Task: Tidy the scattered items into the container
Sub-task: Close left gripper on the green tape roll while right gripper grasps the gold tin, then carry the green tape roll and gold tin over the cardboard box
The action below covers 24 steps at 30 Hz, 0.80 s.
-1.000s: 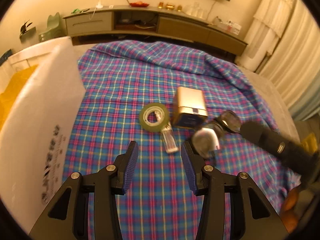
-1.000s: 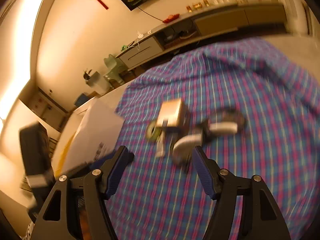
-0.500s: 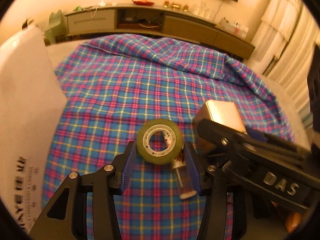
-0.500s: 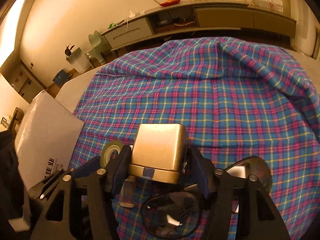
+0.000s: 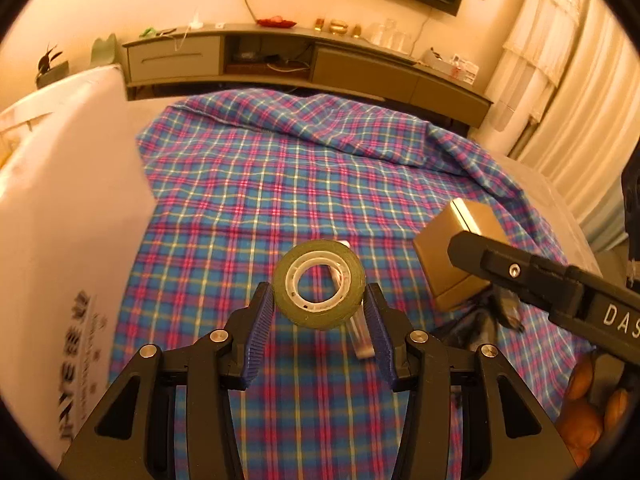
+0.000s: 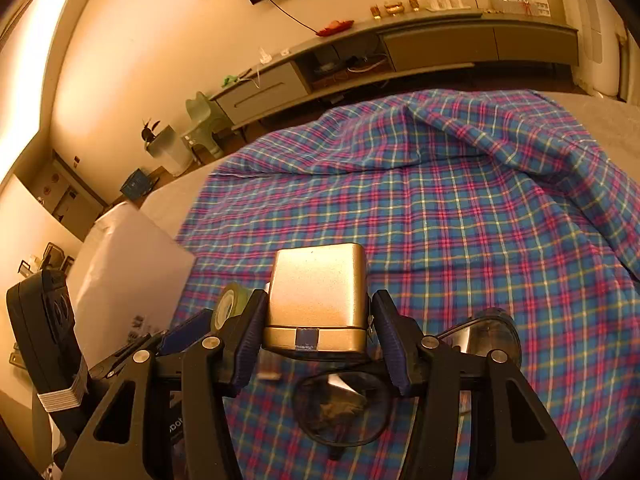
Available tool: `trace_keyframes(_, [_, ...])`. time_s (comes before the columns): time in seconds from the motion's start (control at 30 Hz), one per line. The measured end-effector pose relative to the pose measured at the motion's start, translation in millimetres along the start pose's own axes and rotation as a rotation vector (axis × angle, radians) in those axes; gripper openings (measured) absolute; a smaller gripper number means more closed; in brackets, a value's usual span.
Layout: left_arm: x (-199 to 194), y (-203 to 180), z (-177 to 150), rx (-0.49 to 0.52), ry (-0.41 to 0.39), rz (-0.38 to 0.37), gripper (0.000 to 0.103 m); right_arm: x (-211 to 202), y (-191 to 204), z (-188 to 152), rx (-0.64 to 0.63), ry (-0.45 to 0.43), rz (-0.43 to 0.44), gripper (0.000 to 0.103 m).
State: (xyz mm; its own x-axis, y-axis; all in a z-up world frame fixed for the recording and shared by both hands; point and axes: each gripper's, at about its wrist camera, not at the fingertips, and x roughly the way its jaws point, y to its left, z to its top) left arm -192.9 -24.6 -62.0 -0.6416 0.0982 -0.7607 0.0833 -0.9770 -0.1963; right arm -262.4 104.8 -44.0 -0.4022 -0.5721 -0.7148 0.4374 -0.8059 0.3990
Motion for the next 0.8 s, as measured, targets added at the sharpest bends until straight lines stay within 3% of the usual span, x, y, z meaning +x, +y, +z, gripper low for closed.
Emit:
trace_keyframes(0.37, [-58.1, -5.9, -45.0, 0.017, 0.011, -0.046, 0.048, -47.7, 28.7, -22.1, -0.044, -0.043, 0.035, 0.055])
trace_keyframes(0.8, [-124.8, -6.6, -84.8, 0.064, -0.015, -0.080, 0.048, -81.3, 37.5, -99.1, -0.008, 0.018, 0.063, 0.055])
